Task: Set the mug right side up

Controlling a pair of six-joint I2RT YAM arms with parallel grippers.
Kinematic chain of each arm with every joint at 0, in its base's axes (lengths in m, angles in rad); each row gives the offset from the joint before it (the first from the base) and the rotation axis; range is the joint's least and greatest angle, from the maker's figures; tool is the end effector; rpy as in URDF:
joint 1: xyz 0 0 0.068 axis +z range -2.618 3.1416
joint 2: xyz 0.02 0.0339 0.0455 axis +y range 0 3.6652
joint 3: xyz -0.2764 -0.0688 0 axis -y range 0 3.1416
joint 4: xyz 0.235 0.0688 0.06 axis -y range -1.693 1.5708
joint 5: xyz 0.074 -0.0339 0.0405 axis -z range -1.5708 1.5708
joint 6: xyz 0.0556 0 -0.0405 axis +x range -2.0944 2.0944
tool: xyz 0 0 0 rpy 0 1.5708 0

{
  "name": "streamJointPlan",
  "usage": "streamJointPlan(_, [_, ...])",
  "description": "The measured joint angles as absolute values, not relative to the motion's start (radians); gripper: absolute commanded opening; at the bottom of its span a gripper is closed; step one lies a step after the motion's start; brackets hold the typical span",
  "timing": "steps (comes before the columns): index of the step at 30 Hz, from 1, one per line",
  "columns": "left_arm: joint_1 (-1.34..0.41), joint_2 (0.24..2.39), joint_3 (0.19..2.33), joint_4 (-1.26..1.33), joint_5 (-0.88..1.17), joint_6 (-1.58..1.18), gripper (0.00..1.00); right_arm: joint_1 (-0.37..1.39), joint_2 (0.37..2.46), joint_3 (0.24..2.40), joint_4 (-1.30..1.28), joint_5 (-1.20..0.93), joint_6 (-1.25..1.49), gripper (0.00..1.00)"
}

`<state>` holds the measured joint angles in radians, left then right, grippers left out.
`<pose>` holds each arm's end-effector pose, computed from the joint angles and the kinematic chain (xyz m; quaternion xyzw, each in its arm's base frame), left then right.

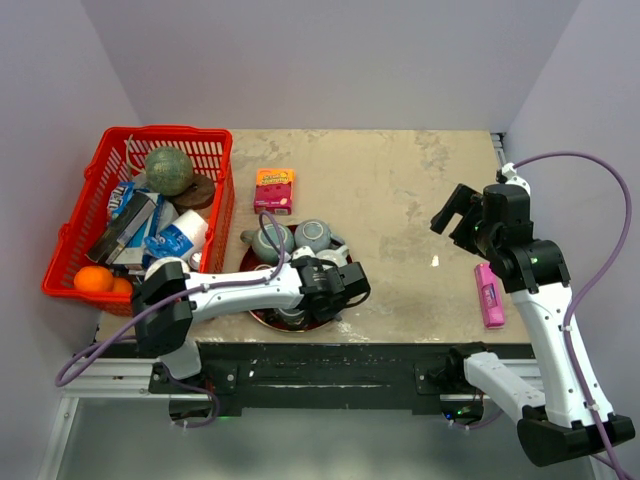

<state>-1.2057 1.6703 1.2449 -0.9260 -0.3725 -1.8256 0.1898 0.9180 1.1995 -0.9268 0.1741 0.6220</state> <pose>0.1309 -0.2858 0.2234 -0.3172 0.9241 -0.0973 0.1897 0.1629 0.0215 0.3785 0.2291 0.8624 0.1041 0.4393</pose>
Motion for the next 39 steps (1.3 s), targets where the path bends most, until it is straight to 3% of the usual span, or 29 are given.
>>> streamJointPlan(11, [-1.213,1.635,1.246,-0.937,-0.393,-1.821,0.00,0.190,0.919,1.200,-0.927,0.175,0.622,0.93])
streamJointPlan(16, [-1.220,1.599,1.261,-0.942,-0.390,-1.795,0.00,0.190,0.930,1.200,-0.926,0.165,0.625,0.99])
streamJointPlan(30, [-1.282,1.542,1.470,-0.965,-0.465,-1.619,0.00,0.190,0.899,1.182,-0.832,0.024,0.630,0.99])
streamJointPlan(39, [-1.075,1.499,1.553,-0.783,-0.434,-1.309,0.00,0.189,0.842,1.095,-0.586,-0.245,0.742,0.95])
